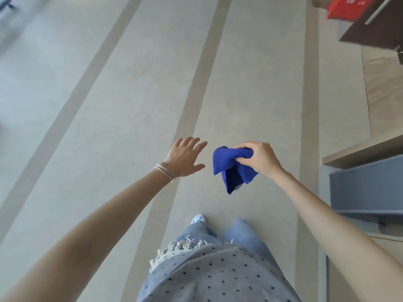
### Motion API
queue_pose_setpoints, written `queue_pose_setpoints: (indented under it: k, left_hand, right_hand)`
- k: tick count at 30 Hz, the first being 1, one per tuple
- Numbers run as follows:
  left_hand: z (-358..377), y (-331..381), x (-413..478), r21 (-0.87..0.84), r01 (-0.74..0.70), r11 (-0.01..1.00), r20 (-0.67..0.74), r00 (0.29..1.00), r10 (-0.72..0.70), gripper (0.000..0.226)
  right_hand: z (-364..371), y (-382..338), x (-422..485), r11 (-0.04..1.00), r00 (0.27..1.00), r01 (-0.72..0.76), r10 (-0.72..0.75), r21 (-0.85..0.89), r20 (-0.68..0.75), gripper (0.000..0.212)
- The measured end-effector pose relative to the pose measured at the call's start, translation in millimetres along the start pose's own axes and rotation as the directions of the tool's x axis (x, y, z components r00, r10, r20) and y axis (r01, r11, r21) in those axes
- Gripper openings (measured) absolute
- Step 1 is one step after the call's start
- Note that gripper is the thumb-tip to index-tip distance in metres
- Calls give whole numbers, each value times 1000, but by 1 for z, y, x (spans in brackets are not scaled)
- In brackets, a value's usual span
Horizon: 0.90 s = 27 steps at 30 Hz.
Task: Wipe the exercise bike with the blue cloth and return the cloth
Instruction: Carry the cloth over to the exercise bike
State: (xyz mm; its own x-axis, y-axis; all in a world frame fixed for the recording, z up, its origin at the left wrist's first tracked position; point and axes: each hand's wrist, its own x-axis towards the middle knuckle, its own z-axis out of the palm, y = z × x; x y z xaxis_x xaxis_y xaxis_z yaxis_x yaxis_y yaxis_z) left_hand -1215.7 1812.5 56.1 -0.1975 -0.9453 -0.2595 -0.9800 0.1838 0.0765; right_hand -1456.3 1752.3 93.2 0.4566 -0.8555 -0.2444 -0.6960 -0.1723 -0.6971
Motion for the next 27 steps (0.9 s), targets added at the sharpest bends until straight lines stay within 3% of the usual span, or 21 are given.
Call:
queue_pose_setpoints:
  k: [13, 27]
  left_hand:
    - [-12, -74, 20, -74, 305, 949, 30, 952, -304, 77]
    - [-70, -133, 124, -154, 540, 828, -5, 837, -547, 76]
  right_hand:
    - [0, -47, 146, 982, 951, 184, -168, -41, 258, 24]
    - [-44, -88, 317, 937, 883, 346, -307, -49, 356, 25]
